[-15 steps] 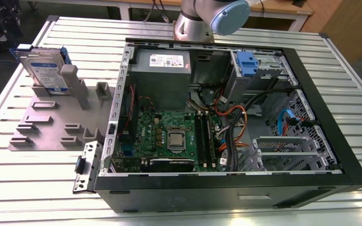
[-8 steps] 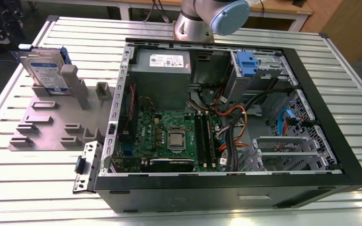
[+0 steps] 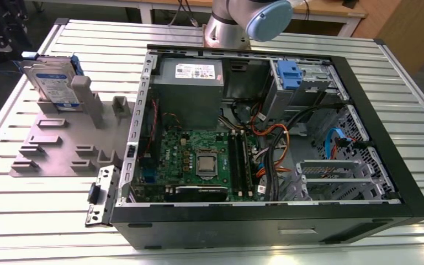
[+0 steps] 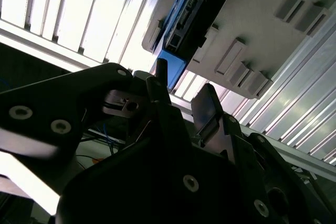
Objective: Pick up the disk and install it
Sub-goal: 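Pick up the disk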
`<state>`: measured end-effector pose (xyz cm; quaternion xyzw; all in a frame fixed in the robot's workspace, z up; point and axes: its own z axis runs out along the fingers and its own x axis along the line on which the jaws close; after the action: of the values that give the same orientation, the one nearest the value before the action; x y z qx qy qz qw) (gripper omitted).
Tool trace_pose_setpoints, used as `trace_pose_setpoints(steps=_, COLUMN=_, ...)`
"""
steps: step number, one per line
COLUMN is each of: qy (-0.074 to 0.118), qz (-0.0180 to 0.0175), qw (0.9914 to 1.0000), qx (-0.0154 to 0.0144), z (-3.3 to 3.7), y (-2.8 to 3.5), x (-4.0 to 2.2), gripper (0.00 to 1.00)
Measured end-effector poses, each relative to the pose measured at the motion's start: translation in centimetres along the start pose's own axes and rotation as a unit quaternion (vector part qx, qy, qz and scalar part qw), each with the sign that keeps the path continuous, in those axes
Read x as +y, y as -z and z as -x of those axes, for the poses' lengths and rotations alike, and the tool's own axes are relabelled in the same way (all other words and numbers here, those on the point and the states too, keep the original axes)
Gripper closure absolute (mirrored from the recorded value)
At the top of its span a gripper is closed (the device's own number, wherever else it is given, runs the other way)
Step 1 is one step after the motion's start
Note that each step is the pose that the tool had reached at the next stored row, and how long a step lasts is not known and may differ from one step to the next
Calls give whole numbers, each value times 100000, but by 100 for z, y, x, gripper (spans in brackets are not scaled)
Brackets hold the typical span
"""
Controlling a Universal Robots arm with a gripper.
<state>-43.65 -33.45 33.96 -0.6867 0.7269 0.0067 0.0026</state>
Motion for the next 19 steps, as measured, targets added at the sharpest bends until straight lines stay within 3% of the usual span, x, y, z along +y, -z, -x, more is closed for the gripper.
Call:
trace_pose_setpoints(steps=5, qy=-1, qz=0, qw=100000, qx=-2, z=0, y=-1, x=0, gripper=53)
trace_pose_setpoints(steps=6, qy=-2, qz=2, qw=100000, qx=0, z=0, y=-1, x=0, gripper=47)
trace_pose_setpoints(steps=12, qy=4, qz=-26, qw=100000, qx=22, z=0, y=-5, x=0, gripper=47)
trace_pose_setpoints(steps=19, qy=6, qz=-120, qw=100000, qx=18, z=14, y=-53, x=1, gripper=47)
